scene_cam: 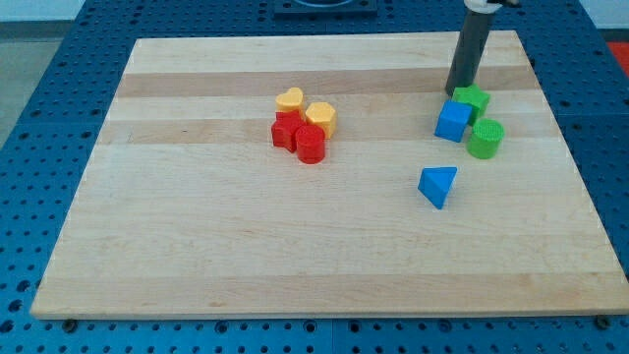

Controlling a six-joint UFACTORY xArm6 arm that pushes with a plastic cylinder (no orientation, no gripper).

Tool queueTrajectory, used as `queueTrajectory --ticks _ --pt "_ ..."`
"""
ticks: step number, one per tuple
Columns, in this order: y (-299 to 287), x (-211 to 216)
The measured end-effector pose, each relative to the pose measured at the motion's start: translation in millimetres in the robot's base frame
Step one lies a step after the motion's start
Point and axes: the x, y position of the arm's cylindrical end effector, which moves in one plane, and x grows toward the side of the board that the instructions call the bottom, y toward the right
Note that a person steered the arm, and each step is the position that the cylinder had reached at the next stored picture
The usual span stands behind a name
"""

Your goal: Move the blue triangle to the bottom left of the green circle

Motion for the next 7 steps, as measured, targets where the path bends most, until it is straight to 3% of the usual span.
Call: queueTrajectory --ticks 1,3,5,7 --pt "0 0" --pt "-97 4" --pt "-109 118" --pt "-113 153"
